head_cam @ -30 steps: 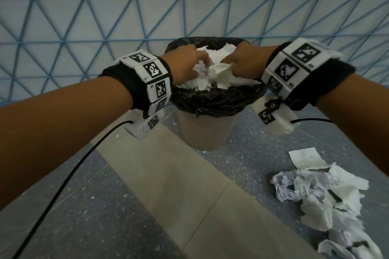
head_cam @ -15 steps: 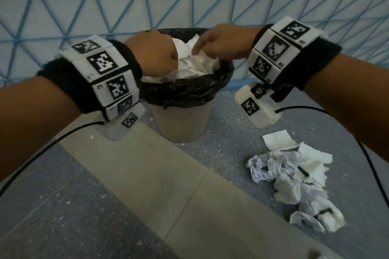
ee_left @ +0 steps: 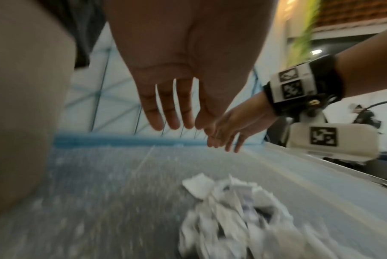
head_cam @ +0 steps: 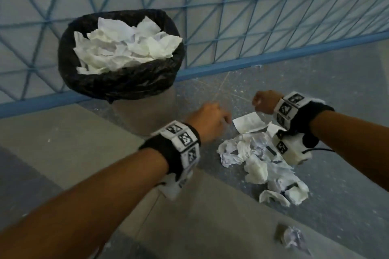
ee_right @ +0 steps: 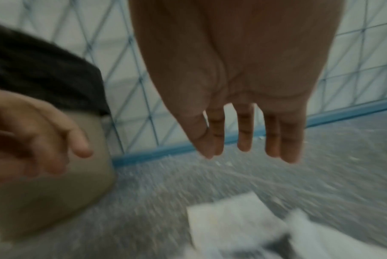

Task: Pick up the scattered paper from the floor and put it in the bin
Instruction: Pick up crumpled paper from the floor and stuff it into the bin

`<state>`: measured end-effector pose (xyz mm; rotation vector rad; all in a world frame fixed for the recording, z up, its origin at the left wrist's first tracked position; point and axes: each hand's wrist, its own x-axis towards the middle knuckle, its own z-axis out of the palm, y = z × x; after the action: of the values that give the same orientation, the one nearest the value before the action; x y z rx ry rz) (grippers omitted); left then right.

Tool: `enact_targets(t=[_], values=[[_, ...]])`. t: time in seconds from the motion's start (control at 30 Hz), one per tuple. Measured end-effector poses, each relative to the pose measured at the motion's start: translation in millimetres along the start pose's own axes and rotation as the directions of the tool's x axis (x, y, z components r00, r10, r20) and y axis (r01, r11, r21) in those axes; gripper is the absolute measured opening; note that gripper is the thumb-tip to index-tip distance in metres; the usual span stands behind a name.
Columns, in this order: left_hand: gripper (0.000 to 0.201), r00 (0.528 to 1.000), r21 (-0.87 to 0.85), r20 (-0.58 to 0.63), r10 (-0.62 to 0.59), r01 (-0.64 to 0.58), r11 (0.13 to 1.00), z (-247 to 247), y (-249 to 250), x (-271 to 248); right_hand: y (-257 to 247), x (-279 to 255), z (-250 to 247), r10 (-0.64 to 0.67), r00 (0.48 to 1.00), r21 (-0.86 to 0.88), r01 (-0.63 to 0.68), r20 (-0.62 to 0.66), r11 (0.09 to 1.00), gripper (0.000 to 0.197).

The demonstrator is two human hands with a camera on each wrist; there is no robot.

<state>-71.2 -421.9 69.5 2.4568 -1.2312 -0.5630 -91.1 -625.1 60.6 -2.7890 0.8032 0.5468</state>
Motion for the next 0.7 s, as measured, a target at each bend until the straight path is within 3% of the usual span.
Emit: enact_targets(t=[0.07, 0.13, 0.23, 0.3, 0.4, 0.5, 0.6, 0.7], values=[[0.042, 0.984, -0.002, 0.16, -0.072, 0.074, 0.997, 33, -1, 13, 25, 2, 32, 0.117, 0.986, -0.102, -0.105, 0.12, 0.989, 0.056], [0.056, 0.968, 0.001, 0.23, -0.101, 0.104, 0.995, 55, 3, 22, 38, -2, 52, 0.206, 0.965, -0.098, -0.192, 0.164, 0.976, 0.07], [0.071, 0.962, 0.039, 0.253, -0.1, 0.093, 0.995, 74, 12, 35, 40, -8, 70, 0.264, 0.931, 0.123, -0.301, 0.253, 0.946, 0.073], [0.079, 0.953, 0.06, 0.29, -0.09, 0.076, 0.995, 85, 18, 42, 39, -4, 78, 0.247, 0.944, 0.182, -0.288, 0.22, 0.94, 0.075], [0.075, 0.944, 0.116, 0.325, -0.055, 0.018, 0.993, 101, 20, 42, 38, 6, 85, 0.165, 0.975, 0.138, -0.186, 0.146, 0.973, 0.081], [0.061, 0.958, 0.13, 0.284, -0.042, 0.005, 0.991, 112, 13, 37, 29, 8, 87, 0.0, 0.986, 0.027, -0.005, 0.167, 1.0, 0.076], [0.057, 0.955, 0.127, 0.294, -0.021, -0.018, 0.992, 113, 0, 31, 18, 8, 89, -0.173, 0.956, -0.137, 0.209, 0.236, 0.968, 0.065], [0.037, 0.971, 0.061, 0.238, -0.031, 0.017, 0.998, 108, -13, 22, 3, 8, 88, -0.318, 0.923, -0.173, 0.357, 0.219, 0.918, 0.051]])
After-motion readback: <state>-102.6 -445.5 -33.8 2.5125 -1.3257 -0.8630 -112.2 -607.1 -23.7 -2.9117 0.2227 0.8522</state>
